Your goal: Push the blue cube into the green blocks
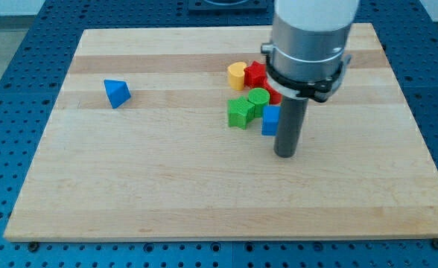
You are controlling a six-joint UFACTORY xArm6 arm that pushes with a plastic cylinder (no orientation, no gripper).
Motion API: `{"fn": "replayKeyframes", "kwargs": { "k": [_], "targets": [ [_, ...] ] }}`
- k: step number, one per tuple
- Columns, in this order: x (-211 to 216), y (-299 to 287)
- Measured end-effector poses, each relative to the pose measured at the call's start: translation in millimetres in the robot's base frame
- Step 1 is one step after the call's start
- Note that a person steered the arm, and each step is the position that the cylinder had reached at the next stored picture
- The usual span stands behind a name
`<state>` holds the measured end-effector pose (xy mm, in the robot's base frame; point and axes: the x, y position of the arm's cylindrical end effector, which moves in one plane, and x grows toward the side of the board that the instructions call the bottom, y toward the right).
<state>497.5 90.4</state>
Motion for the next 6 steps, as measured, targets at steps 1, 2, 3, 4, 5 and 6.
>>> {"fn": "replayKeyframes", "kwargs": {
  "k": [1,2,3,4,5,6],
  "targets": [
    [-8,24],
    [-17,39],
    [-19,44],
    [-7,38],
    [8,22],
    [8,2]
  ]
}}
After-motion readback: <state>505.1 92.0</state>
